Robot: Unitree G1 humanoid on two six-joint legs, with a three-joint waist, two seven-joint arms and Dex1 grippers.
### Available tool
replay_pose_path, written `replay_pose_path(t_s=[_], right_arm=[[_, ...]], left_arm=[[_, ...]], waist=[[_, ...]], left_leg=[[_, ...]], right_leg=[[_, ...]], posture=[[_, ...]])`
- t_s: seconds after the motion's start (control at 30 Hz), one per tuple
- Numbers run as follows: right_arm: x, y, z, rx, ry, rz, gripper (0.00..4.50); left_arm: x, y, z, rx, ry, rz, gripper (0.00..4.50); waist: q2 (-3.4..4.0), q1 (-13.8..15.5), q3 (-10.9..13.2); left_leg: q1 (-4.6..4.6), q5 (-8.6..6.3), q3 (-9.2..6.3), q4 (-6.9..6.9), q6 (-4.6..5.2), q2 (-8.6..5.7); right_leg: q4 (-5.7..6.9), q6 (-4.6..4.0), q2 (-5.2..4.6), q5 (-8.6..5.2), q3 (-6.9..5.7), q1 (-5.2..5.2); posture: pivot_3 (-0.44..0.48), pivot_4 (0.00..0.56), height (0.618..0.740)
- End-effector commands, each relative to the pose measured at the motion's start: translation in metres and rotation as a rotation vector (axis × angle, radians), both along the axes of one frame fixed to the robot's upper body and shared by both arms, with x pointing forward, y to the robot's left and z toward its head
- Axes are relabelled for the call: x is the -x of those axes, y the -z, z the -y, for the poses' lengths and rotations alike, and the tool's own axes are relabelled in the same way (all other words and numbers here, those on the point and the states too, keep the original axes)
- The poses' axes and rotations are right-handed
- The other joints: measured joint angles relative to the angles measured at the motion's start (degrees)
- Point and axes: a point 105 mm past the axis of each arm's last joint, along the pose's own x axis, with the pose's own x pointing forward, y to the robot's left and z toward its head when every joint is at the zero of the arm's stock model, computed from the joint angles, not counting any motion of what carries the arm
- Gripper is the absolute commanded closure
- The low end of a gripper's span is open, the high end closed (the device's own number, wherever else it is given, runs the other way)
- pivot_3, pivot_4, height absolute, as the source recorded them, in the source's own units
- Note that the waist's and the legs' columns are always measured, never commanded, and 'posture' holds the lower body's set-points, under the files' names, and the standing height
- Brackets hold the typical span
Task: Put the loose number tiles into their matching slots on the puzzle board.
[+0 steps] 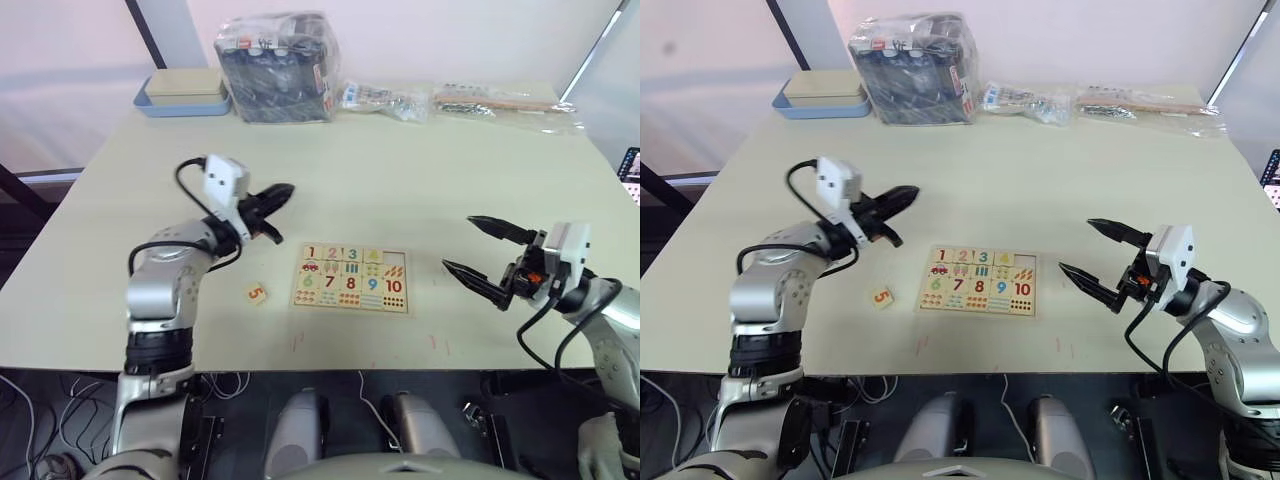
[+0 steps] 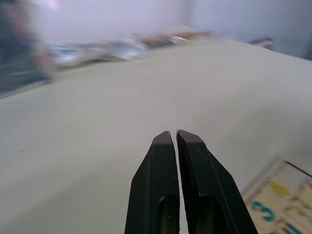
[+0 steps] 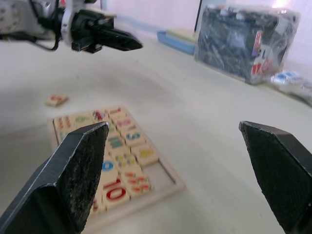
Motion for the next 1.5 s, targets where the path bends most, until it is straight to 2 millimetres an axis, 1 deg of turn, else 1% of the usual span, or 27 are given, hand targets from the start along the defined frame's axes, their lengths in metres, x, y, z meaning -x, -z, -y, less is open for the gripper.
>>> replay_pose_path(t_s=[0.03, 0.13, 0.27, 0.33, 0.43, 0.47, 0.5, 0.53, 0.6, 0.73, 0.83, 0.9, 1.03, 1.2, 1.37, 1.5], right_arm=[[-0.003, -0.003, -0.003, -0.013, -0.026, 0.013, 0.0], [-0.007, -0.004, -0.005, -0.029, -0.046, 0.011, 0.0], [-0.007, 0.003, -0.003, -0.008, -0.067, -0.003, 0.0], [-0.006, 0.006, 0.001, -0.012, -0.063, -0.018, 0.0], [-0.004, 0.013, 0.009, -0.008, -0.056, -0.05, 0.0], [-0.001, 0.018, 0.016, 0.004, -0.045, -0.067, 0.0], [0.001, 0.021, 0.02, 0.013, -0.038, -0.077, 0.0], [0.003, 0.022, 0.026, 0.011, -0.021, -0.087, 0.0], [0.007, 0.026, 0.035, 0.012, -0.004, -0.114, 0.0], [0.018, 0.033, 0.056, 0.027, 0.043, -0.147, 0.0], [0.024, 0.037, 0.07, 0.036, 0.078, -0.165, 0.0], [0.027, 0.039, 0.075, 0.049, 0.087, -0.171, 0.0], [0.029, 0.04, 0.078, 0.06, 0.081, -0.171, 0.0], [0.029, 0.039, 0.077, 0.065, 0.07, -0.164, 0.0], [0.029, 0.032, 0.067, 0.065, 0.005, -0.151, 0.0], [0.036, 0.023, 0.05, 0.068, -0.112, -0.153, 0.0]], left_arm=[[0.023, -0.01, -0.025, 0.045, -0.111, 0.058, 4.28], [0.045, 0.005, -0.043, 0.057, -0.176, 0.019, 4.28], [0.07, 0.027, -0.062, 0.046, -0.252, -0.032, 4.28], [0.081, 0.033, -0.067, 0.047, -0.268, -0.042, 4.28], [0.095, 0.042, -0.075, 0.062, -0.281, -0.071, 4.28], [0.102, 0.049, -0.082, 0.062, -0.293, -0.095, 4.28], [0.107, 0.054, -0.086, 0.061, -0.301, -0.11, 4.28], [0.113, 0.057, -0.09, 0.063, -0.307, -0.122, 4.07], [0.121, 0.062, -0.094, 0.066, -0.31, -0.137, 3.47], [0.138, 0.074, -0.1, 0.058, -0.299, -0.189, 1.64], [0.153, 0.084, -0.109, 0.046, -0.303, -0.236, 0.02], [0.161, 0.089, -0.113, 0.043, -0.304, -0.259, 0.02], [0.168, 0.095, -0.114, 0.033, -0.298, -0.285, 0.02], [0.17, 0.098, -0.115, 0.022, -0.286, -0.299, 0.02], [0.165, 0.095, -0.109, -0.011, -0.202, -0.309, 0.02], [0.154, 0.087, -0.102, -0.056, -0.085, -0.313, 0.02]], waist=[[-0.01, -0.3, 0.0], [-0.01, -0.6, 0.0], [-0.01, -0.3, 0.0], [-0.02, -0.2, 0.0], [-0.03, -0.1, 0.0], [-0.03, -0.2, 0.0], [-0.04, -0.2, 0.0], [-0.04, -0.3, 0.0], [-0.04, -0.3, 0.0], [-0.05, -0.2, 0.0], [-0.05, -0.3, 0.0], [-0.05, -0.4, 0.0], [-0.08, -0.4, 0.0], [-0.08, -0.3, 0.0], [-0.07, -0.4, 0.0], [-0.05, -0.3, 0.0]], left_leg=[[0.01, 0.0, 0.04, -0.01, 0.0, 0.01], [0.02, -0.04, 0.11, -0.04, 0.05, 0.02], [0.1, -0.04, 0.09, -0.09, 0.05, 0.08], [0.15, -0.04, 0.11, -0.1, 0.05, 0.1], [0.19, -0.03, 0.13, -0.09, 0.05, 0.06], [0.23, -0.03, 0.15, -0.09, 0.05, 0.04], [0.28, -0.03, 0.19, -0.09, 0.05, 0.04], [0.35, -0.04, 0.24, -0.12, 0.06, 0.04], [0.43, -0.06, 0.34, -0.23, 0.1, 0.01], [0.51, -0.06, 0.36, -0.35, 0.09, 0.01], [0.59, -0.07, 0.44, -0.43, 0.09, 0.03], [0.61, -0.08, 0.53, -0.48, 0.08, 0.07], [0.62, -0.08, 0.68, -0.66, 0.08, 0.12], [0.62, -0.08, 0.72, -0.8, 0.08, 0.14], [0.6, -0.09, 0.79, -0.87, 0.1, 0.15], [0.59, -0.1, 0.77, -0.89, 0.1, 0.2]], right_leg=[[-0.03, 0.0, -0.02, 0.0, 0.05, 0.0], [-0.09, 0.0, -0.06, 0.0, 0.07, -0.01], [-0.05, -0.05, -0.04, -0.02, 0.01, 0.01], [-0.05, -0.26, -0.06, -0.15, 0.02, 0.06], [-0.04, -0.27, -0.29, -0.15, -0.01, 0.11], [-0.04, -0.27, -0.52, -0.15, -0.01, 0.13], [-0.04, -0.27, -0.55, -0.15, -0.01, 0.16], [-0.06, -0.27, -0.61, -0.15, -0.01, 0.2], [-0.09, -0.27, -0.69, -0.17, 0.05, 0.21], [-0.12, -0.29, -0.7, -0.2, 0.06, 0.19], [-0.13, -0.15, -0.82, -0.3, 0.09, 0.17], [-0.15, -0.1, -0.97, -0.33, 0.1, 0.1], [-0.2, -0.08, -1.08, -0.34, 0.04, -0.03], [-0.31, -0.11, -1.07, -0.35, 0.04, -0.08], [-0.48, -0.13, -1.07, -0.34, 0.03, -0.08], [-0.49, -0.14, -1.06, -0.33, 0.02, -0.09]], posture=[[0.0, 0.15, 0.74], [0.0, 0.15, 0.74], [0.0, 0.15, 0.74], [0.0, 0.15, 0.74], [0.0, 0.15, 0.74], [0.0, 0.15, 0.74], [0.0, 0.15, 0.74], [0.0, 0.15, 0.74], [0.0, 0.15, 0.74], [0.0, 0.15, 0.74], [0.0, 0.15, 0.74], [0.0, 0.15, 0.74], [0.0, 0.15, 0.74], [0.0, 0.15, 0.74], [0.0, 0.15, 0.74], [0.0, 0.15, 0.74]])
